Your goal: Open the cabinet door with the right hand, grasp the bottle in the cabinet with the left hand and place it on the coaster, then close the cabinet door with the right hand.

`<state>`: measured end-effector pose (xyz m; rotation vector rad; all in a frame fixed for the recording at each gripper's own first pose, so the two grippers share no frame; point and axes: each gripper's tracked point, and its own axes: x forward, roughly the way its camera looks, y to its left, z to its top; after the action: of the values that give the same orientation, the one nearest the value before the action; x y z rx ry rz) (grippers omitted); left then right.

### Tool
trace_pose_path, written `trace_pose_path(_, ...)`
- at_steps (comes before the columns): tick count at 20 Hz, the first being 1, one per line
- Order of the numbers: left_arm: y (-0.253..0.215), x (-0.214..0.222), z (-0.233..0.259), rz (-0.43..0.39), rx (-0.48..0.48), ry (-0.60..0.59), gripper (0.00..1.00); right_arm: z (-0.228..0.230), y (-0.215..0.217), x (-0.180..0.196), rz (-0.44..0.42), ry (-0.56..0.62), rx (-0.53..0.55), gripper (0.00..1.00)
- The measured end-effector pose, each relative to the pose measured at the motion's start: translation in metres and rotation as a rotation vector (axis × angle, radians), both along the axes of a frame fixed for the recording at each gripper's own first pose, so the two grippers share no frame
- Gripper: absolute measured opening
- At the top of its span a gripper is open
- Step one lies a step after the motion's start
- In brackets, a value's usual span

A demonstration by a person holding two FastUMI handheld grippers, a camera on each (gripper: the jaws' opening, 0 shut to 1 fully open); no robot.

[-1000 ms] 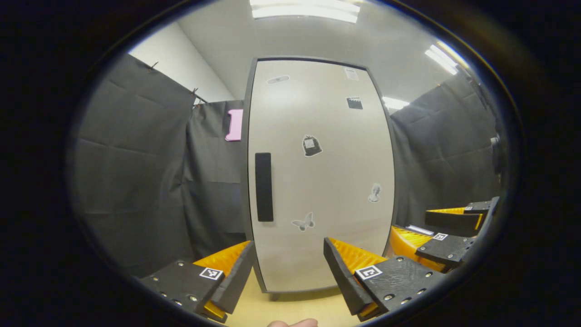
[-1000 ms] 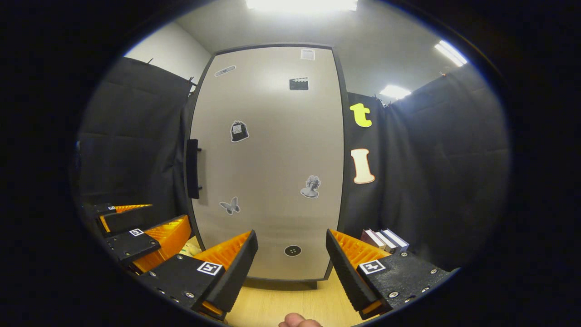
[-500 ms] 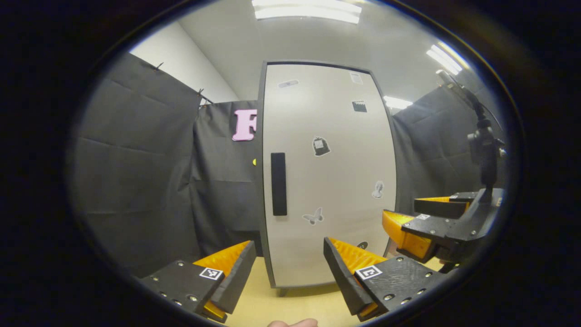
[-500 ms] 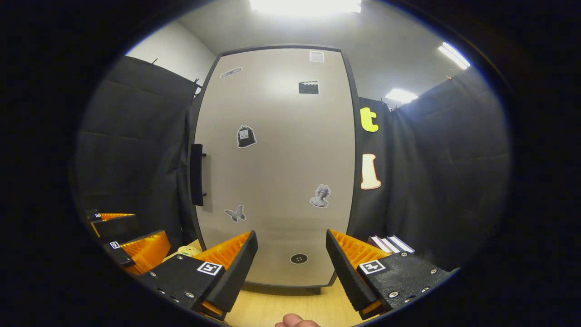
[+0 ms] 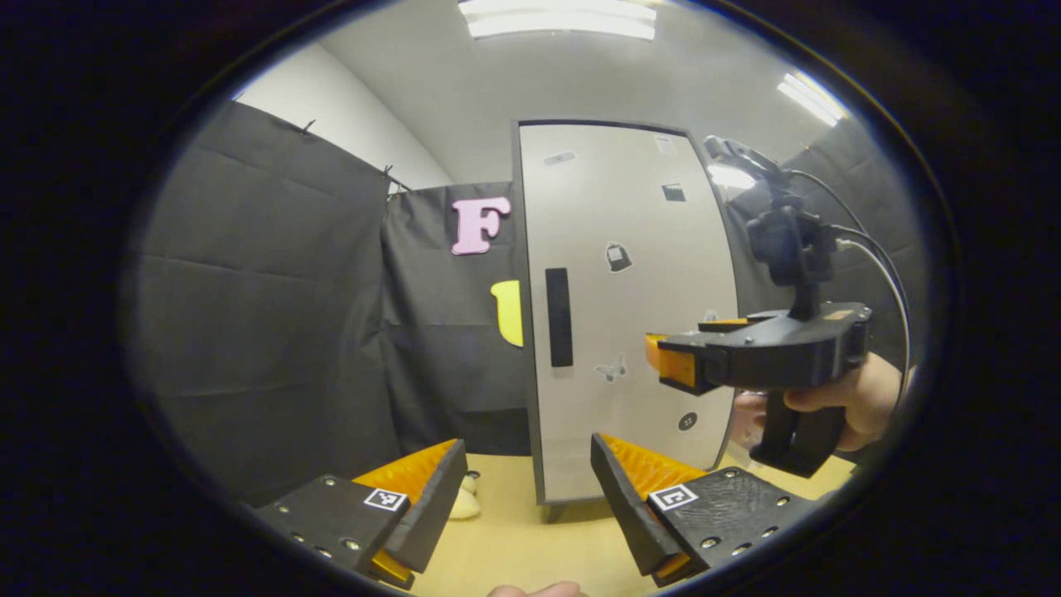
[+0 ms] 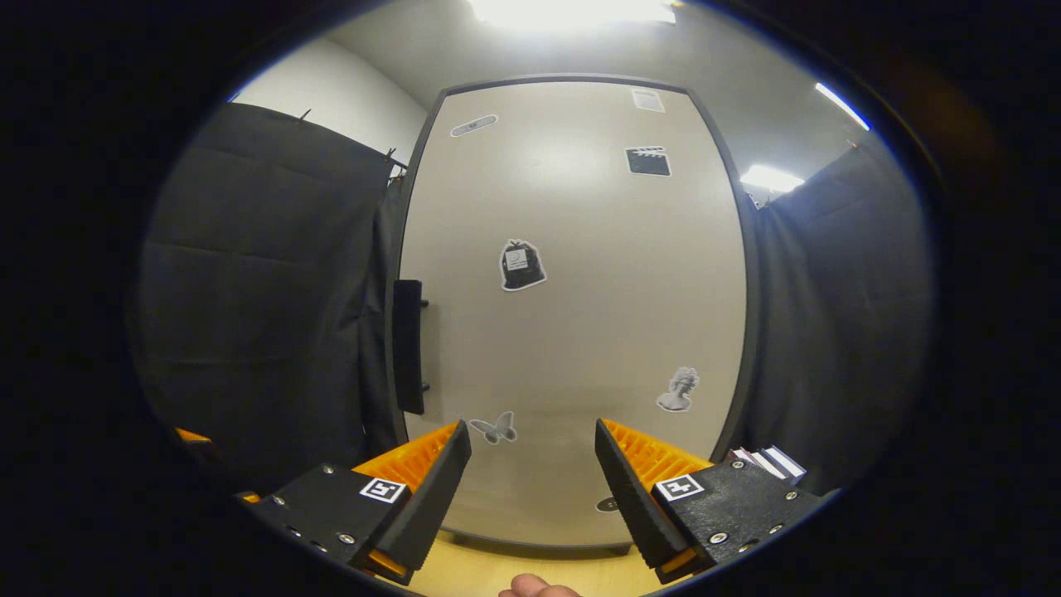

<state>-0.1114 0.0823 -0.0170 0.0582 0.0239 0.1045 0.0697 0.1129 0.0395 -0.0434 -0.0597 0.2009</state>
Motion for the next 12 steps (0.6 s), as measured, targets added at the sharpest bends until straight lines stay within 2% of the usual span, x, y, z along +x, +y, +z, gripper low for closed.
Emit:
trace_pose_path(8, 0.062, -0.069, -0.024, 0.175, 0.019, 0.075, 0.9, 0.015, 0.096, 0.036, 0.105, 0.003, 0.001, 0.94)
trace_pose_path(12, 0.094, -0.096, -0.026, 0.264, 0.024, 0.097, 0.88, 0.017, 0.117, 0.057, 0.103, 0.004, -0.021, 0.95)
